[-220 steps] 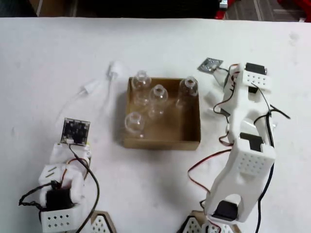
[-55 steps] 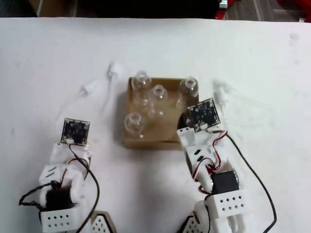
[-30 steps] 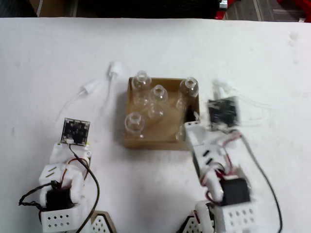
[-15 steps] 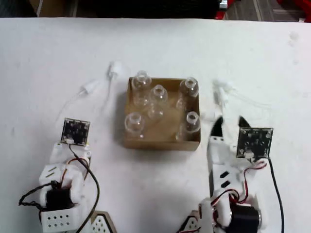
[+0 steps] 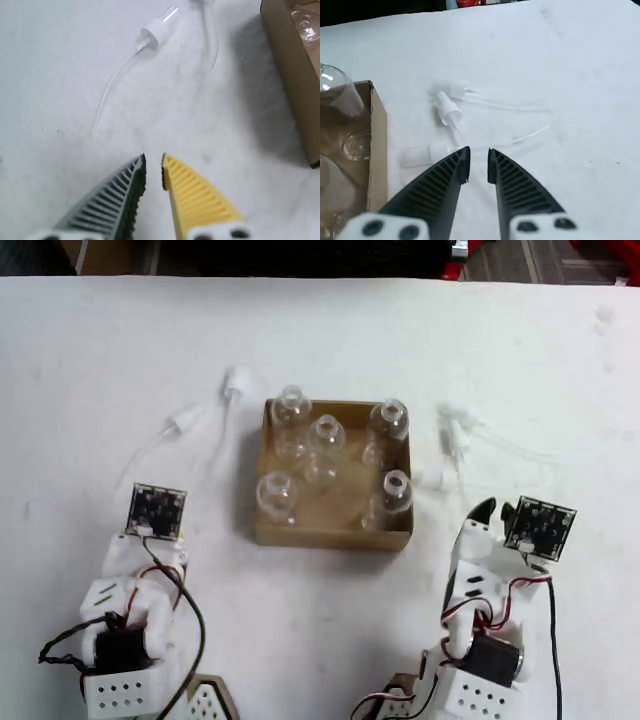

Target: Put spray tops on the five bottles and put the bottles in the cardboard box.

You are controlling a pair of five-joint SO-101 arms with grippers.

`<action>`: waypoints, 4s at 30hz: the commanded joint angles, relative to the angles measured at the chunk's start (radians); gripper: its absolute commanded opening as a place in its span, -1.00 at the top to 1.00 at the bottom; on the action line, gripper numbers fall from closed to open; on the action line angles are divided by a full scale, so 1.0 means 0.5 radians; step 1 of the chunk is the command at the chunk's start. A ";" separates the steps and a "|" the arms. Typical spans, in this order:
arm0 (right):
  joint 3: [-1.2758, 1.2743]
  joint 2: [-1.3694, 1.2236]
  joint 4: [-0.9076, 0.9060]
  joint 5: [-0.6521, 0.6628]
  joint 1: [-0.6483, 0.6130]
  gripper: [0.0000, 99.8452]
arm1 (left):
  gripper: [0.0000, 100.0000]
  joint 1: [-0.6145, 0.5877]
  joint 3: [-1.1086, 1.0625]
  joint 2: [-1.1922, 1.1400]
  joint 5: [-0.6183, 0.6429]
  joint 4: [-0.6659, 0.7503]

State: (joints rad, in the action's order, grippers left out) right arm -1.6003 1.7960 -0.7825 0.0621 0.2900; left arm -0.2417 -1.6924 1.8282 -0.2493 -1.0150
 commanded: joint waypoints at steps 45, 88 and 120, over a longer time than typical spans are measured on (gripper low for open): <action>-0.178 0.014 0.284 0.006 -0.044 0.90 | 0.81 0.336 4.757 -4.746 -0.089 -0.835; -0.178 0.011 0.275 0.129 -0.048 0.90 | 0.68 0.456 6.515 -6.464 0.482 -0.608; -0.178 0.011 0.284 0.132 -0.048 0.90 | 0.63 0.330 5.551 -5.513 -0.021 -1.519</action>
State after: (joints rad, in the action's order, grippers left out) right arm -1.6817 1.7944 -0.6613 0.1143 0.2777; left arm -0.0806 1.1630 -1.1086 -0.2232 -1.7837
